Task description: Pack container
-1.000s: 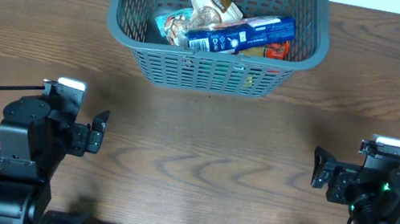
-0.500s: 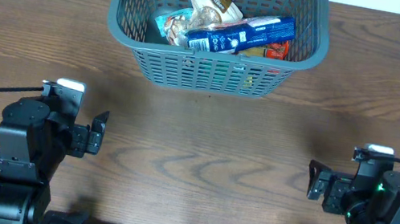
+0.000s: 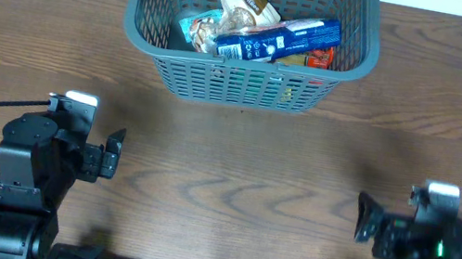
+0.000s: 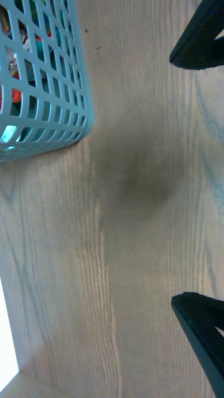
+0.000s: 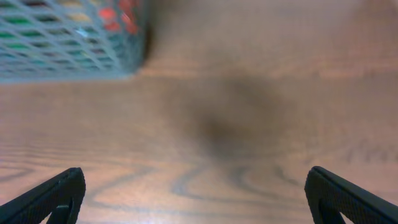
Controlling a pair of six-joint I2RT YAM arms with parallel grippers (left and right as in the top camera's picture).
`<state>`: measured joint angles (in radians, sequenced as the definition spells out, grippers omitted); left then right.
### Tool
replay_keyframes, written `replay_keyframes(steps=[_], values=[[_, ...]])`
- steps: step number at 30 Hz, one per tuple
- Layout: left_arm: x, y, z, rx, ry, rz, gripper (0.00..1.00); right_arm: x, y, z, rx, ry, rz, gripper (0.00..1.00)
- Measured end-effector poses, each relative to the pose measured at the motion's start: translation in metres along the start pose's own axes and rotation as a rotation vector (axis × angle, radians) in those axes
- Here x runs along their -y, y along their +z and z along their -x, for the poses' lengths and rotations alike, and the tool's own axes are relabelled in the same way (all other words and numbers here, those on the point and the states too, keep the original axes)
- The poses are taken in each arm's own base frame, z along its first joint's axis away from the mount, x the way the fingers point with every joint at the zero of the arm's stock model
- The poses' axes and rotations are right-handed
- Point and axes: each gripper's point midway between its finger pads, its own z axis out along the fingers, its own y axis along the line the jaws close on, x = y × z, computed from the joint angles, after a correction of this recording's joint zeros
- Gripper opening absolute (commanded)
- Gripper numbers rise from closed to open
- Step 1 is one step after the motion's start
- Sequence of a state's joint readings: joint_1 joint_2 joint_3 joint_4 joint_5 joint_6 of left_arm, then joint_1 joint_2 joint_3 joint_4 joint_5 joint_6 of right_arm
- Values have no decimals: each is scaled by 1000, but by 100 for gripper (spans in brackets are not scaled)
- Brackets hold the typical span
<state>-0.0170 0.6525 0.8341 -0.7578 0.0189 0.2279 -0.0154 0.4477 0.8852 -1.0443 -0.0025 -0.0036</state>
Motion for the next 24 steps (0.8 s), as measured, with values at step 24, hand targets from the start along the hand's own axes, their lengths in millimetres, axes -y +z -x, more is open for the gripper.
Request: replay_keyframes(steps=[24], values=[[0, 0, 0, 0, 0, 0, 98, -7, 84, -19, 535, -9, -13, 99]])
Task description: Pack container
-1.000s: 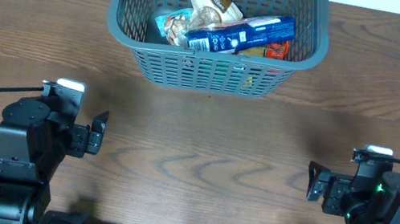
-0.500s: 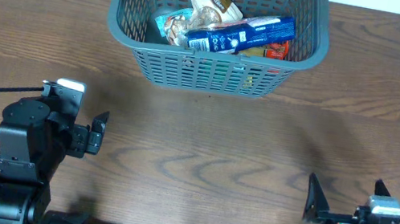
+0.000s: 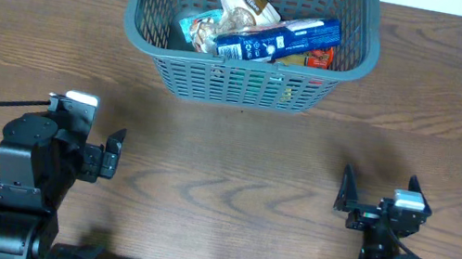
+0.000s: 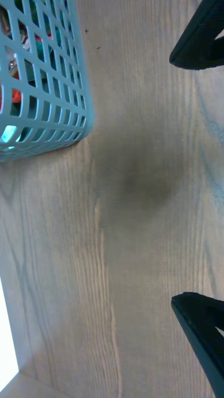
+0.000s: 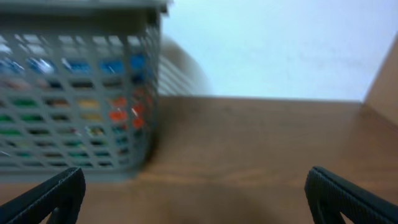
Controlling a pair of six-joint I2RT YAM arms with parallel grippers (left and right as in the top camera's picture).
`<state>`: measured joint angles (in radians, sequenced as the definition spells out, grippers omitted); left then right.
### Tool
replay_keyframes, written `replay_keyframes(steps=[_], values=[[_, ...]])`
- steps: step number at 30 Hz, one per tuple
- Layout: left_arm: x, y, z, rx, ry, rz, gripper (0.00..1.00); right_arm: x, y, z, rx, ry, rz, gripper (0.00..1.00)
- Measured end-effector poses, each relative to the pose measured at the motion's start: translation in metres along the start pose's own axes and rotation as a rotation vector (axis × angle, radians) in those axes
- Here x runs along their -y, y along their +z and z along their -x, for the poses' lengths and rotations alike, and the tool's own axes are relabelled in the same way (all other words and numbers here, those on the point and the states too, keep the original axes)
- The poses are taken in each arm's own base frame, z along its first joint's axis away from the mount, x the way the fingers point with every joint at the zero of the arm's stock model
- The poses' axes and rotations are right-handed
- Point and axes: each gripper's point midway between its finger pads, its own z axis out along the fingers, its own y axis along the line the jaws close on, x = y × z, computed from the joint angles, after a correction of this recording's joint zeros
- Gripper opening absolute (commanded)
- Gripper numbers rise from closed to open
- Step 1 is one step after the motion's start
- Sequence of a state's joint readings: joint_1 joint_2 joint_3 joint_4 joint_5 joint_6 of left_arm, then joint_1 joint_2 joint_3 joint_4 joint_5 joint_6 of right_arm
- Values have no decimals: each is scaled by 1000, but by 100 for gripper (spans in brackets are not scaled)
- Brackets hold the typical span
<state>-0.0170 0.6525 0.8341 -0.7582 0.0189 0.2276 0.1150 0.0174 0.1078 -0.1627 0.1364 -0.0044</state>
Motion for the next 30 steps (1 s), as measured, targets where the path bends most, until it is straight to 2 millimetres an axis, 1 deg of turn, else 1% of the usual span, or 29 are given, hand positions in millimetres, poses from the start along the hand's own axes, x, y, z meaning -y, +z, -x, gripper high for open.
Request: replay_keyframes(steps=[2, 3, 4, 30], values=[[0, 0, 0, 0, 0, 0, 99, 2, 3, -18, -36, -5, -14, 99], [0, 0, 0, 0, 0, 0, 99, 2, 4, -25, -50, -8, -14, 99], [0, 0, 0, 0, 0, 0, 99, 1, 5, -27, -54, -13, -13, 99], [0, 0, 0, 0, 0, 0, 99, -1, 5, -25, -49, -30, 2, 99]])
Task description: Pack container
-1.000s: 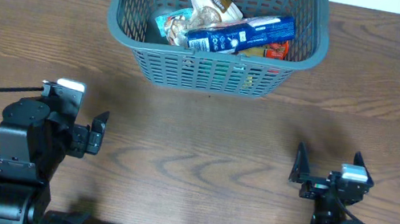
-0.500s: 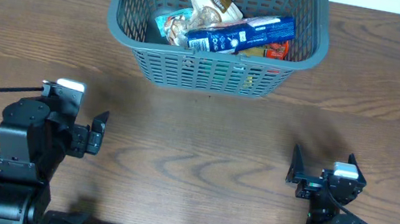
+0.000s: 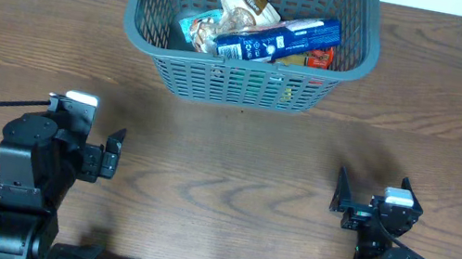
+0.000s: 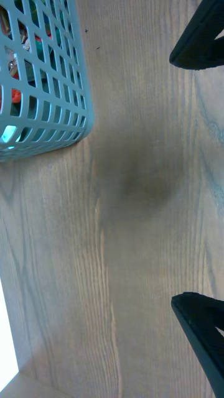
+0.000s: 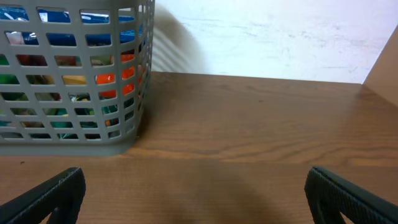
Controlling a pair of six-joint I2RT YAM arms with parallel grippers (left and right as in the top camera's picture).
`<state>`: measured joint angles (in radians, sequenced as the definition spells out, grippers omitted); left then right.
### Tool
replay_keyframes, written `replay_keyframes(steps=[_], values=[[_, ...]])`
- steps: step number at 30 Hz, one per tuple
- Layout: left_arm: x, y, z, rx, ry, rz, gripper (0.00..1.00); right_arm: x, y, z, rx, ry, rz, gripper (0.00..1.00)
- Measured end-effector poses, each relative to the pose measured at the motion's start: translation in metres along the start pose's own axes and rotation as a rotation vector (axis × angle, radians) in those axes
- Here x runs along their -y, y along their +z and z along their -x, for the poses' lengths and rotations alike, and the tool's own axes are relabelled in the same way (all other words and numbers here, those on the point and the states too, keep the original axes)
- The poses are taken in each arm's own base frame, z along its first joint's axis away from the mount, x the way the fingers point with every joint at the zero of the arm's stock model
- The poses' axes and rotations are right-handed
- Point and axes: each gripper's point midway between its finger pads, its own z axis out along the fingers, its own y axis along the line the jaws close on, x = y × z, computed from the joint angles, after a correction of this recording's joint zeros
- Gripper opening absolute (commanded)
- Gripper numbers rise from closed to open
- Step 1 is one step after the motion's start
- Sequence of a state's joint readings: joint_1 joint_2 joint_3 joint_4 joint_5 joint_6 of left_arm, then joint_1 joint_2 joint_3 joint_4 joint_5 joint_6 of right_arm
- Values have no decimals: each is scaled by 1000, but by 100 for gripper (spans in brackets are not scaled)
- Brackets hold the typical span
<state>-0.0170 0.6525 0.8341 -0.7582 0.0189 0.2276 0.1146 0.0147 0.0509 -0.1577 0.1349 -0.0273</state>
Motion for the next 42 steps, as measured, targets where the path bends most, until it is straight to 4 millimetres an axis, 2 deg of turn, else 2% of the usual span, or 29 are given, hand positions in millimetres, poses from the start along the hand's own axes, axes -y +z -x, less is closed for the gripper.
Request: replay_keyframes(steps=[10, 14, 17, 19, 22, 25, 28, 32, 37, 42], values=[[0, 0, 0, 0, 2, 2, 98, 0, 0, 0, 0, 0, 1, 99], [0, -15, -1, 41, 4, 6, 99, 0, 0, 0, 0, 0, 2, 99], [4, -39, 0, 154, -22, -6, 99, 0, 0, 0, 0, 0, 3, 99], [6, -53, 8, 287, -53, -15, 99, -1, 0, 0, 0, -1, 3, 99], [7, -60, 23, 495, -95, -20, 99, -1, 0, 0, 1, -2, 3, 99], [7, -49, 29, 630, -121, -16, 99, -1, 0, 0, 1, -3, 4, 99], [7, -29, 25, 697, -154, -8, 98, -1, 0, 0, 2, -3, 4, 99], [1, -3, 7, 710, -201, 34, 99, -1, 0, 0, 2, -3, 3, 99], [-9, 20, -17, 679, -270, 101, 98, -1, 0, 0, 2, -3, 4, 99], [-10, 43, -43, 594, -291, 127, 99, -1, 0, 0, 2, -3, 3, 99]])
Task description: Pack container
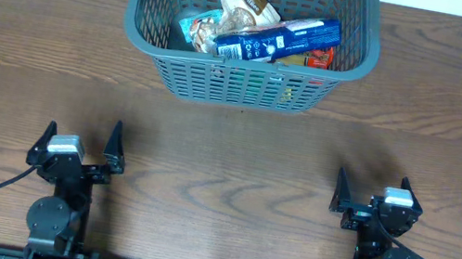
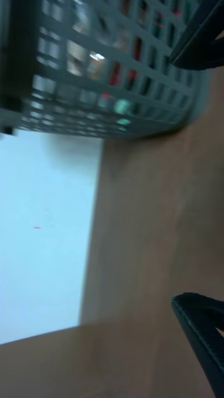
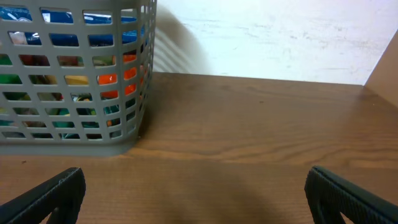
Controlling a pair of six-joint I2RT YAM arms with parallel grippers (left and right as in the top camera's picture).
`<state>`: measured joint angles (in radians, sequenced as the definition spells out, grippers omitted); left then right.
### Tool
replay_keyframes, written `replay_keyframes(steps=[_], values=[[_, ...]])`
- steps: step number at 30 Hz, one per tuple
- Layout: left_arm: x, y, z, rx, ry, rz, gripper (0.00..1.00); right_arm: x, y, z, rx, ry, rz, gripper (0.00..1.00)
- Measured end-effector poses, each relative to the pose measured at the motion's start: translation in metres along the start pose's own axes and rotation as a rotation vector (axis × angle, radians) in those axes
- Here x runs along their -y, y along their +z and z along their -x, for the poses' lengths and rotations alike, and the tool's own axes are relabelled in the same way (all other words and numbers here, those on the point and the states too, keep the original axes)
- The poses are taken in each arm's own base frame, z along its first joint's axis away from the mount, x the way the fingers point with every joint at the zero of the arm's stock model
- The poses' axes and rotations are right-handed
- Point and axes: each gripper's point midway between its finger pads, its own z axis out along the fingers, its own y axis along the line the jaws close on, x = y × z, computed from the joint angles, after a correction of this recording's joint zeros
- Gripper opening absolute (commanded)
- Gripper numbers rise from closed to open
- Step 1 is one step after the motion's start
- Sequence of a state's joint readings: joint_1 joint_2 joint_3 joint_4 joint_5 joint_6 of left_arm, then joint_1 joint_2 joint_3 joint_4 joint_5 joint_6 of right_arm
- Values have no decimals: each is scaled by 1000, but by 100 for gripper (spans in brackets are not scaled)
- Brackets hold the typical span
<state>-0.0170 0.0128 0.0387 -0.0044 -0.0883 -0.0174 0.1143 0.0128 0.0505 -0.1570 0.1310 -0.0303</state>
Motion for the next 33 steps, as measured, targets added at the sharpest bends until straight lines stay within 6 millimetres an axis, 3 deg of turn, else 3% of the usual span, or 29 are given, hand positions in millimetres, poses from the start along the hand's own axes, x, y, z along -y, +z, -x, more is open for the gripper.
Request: replay_keyframes(steps=[2, 10, 18, 33], values=[[-1, 1, -13, -38, -3, 5, 99, 0, 0, 0, 0, 0, 0, 99], [1, 1, -12, -37, -3, -7, 99, 0, 0, 0, 1, 0, 0, 99], [25, -1, -16, -55, 55, -148, 99, 0, 0, 0, 1, 0, 0, 99], [45, -6, -15, -34, 174, -269, 99, 0, 0, 0, 1, 0, 0, 99]])
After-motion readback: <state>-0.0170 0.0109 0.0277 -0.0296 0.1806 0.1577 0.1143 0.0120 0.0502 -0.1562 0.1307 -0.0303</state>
